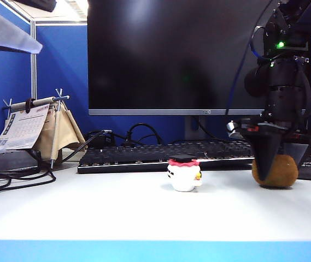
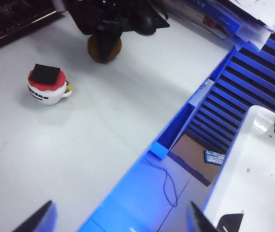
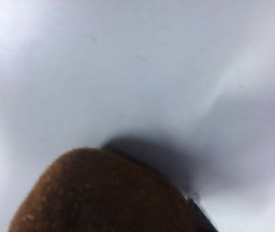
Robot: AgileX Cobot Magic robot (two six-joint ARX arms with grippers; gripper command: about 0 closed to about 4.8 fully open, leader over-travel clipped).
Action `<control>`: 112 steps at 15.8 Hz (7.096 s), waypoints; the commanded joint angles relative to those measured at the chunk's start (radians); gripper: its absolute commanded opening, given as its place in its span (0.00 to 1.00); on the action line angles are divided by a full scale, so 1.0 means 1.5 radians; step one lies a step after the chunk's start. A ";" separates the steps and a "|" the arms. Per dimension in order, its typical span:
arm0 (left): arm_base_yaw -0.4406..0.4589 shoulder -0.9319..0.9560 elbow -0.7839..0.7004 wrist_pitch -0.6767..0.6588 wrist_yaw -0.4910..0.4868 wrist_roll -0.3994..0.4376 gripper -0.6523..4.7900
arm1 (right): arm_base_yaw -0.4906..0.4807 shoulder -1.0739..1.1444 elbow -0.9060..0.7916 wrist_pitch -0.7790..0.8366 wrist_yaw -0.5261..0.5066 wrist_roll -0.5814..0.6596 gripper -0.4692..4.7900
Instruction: Place the kiwi on top of the doll with a flat head.
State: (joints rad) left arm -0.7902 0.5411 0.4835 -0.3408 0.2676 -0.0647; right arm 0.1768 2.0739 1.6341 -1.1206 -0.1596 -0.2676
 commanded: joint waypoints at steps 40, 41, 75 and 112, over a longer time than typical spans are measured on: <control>0.000 -0.001 0.001 -0.017 -0.017 -0.014 0.76 | 0.236 0.023 0.174 -0.054 -0.009 0.056 0.57; 0.000 -0.001 0.001 -0.019 -0.016 -0.014 0.76 | 0.235 0.023 0.174 -0.054 -0.009 0.056 0.57; 0.001 -0.002 0.001 -0.011 -0.169 -0.009 0.39 | 0.238 -0.288 0.146 -0.047 0.006 0.073 0.55; 0.027 -0.001 -0.301 0.407 -0.196 -0.057 0.12 | 0.239 -1.269 -1.089 0.641 0.225 0.319 0.08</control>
State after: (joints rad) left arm -0.7506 0.5388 0.0284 0.2634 -0.0227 -0.1501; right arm 0.5350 0.1707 0.0078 -0.1661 0.1627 0.2058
